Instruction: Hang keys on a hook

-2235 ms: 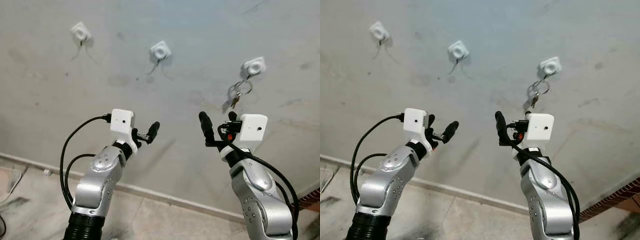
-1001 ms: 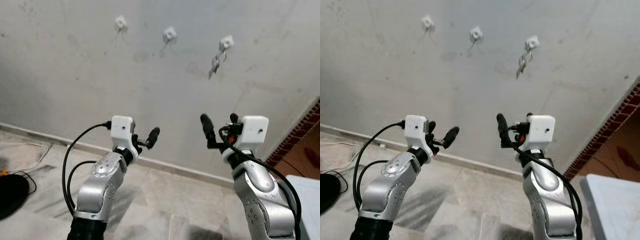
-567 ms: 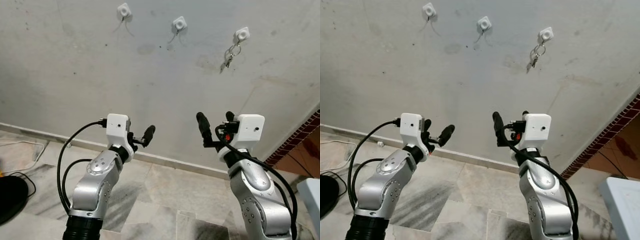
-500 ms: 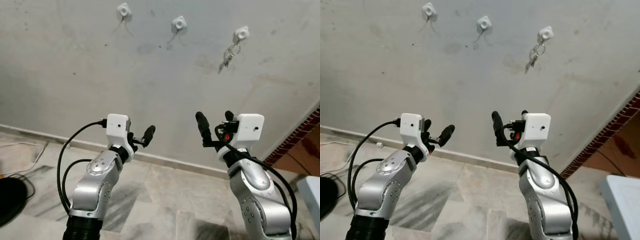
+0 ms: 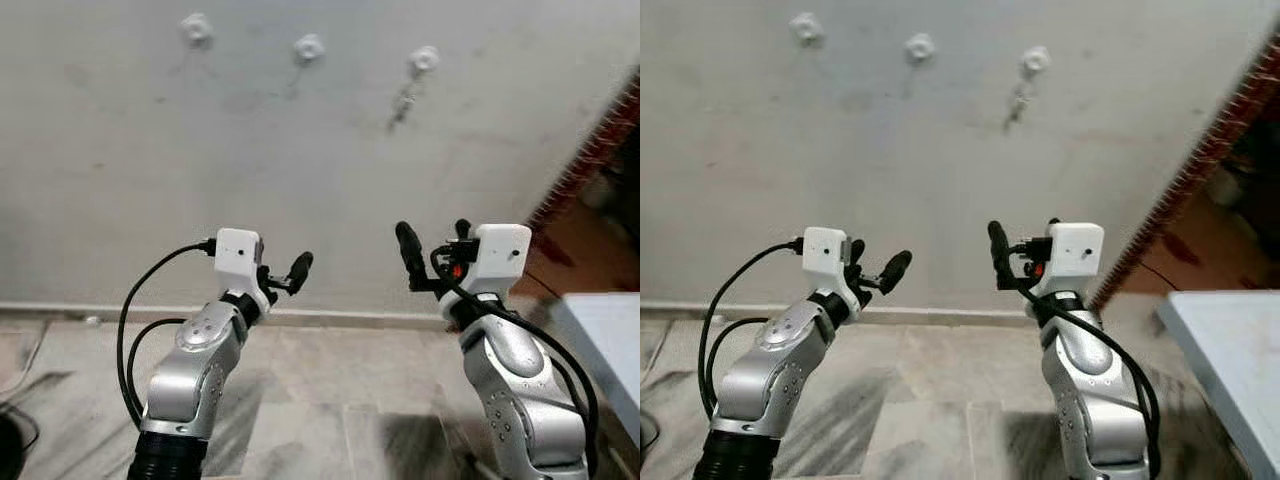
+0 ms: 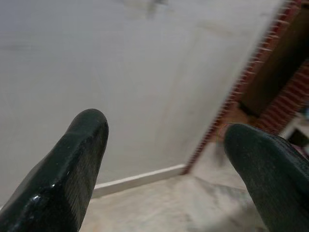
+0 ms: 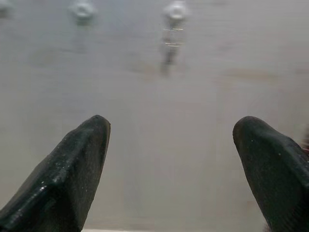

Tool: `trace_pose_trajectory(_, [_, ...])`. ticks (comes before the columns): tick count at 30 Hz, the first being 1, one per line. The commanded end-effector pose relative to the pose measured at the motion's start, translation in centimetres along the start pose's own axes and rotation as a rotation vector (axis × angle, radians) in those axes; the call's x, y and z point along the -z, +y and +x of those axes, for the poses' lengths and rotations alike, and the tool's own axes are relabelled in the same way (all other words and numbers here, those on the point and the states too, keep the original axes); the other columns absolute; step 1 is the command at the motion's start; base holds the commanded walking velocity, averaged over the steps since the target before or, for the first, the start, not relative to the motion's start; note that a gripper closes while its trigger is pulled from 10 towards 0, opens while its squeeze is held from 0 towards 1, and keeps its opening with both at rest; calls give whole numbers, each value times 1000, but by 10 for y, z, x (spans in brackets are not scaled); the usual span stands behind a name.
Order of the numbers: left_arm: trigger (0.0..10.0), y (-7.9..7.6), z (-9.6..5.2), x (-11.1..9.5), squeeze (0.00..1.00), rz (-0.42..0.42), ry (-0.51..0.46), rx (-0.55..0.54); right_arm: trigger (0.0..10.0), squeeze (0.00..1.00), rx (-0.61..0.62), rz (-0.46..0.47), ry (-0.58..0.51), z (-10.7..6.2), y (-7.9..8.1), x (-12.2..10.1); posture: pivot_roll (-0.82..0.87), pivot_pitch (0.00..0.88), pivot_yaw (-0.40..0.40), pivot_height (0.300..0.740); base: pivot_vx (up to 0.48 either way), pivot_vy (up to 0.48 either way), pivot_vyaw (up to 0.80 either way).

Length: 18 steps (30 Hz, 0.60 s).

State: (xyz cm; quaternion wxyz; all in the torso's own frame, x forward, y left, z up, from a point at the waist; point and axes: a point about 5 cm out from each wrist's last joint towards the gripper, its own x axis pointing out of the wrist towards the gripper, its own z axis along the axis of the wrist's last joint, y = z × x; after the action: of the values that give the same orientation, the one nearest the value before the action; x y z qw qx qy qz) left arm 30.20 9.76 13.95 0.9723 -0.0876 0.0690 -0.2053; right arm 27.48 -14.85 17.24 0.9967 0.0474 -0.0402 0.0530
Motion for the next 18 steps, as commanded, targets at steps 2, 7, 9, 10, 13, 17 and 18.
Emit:
trace_pose_trajectory(2, [10000, -2, 3, -1, 0, 5, 6, 17, 10000, 0, 18, -8, 0, 1, -3, -2, 64, 0, -104, 740, 0, 0, -800])
trace_pose_trajectory(7, [10000, -1, 5, -3, 0, 8, 4, 12, 10000, 0, 21, -9, 2, 2, -3, -2, 63, 0, -105, 740, 0, 0, -800])
trace_pose_trajectory(9, [10000, 0, 5, -2, 0, 2, 8, 7, 10000, 0, 25, -12, 3, 2, -4, -2, 63, 0, -105, 740, 0, 0, -800])
trace_pose_trajectory(10, [10000, 1, 5, -2, 0, 0, 9, 5, 10000, 0, 26, -13, 3, 2, -4, -3, 63, 0, -105, 740, 0, 0, -800])
trace_pose_trajectory(13, [10000, 1, 5, -2, 0, -8, 10, 2, 10000, 0, 29, -15, 2, 2, -4, -3, 59, 0, -107, 740, 0, 0, -800])
trace_pose_trajectory(17, [10000, 2, 7, -2, 0, -18, 12, -1, 10000, 0, 30, -19, 2, 3, -4, -3, 63, 0, -107, 740, 0, 0, -800])
trace_pose_trajectory(18, [10000, 2, 7, -2, 0, -18, 14, -2, 10000, 0, 30, -19, 2, 3, -4, -3, 63, 0, -107, 740, 0, 0, -800])
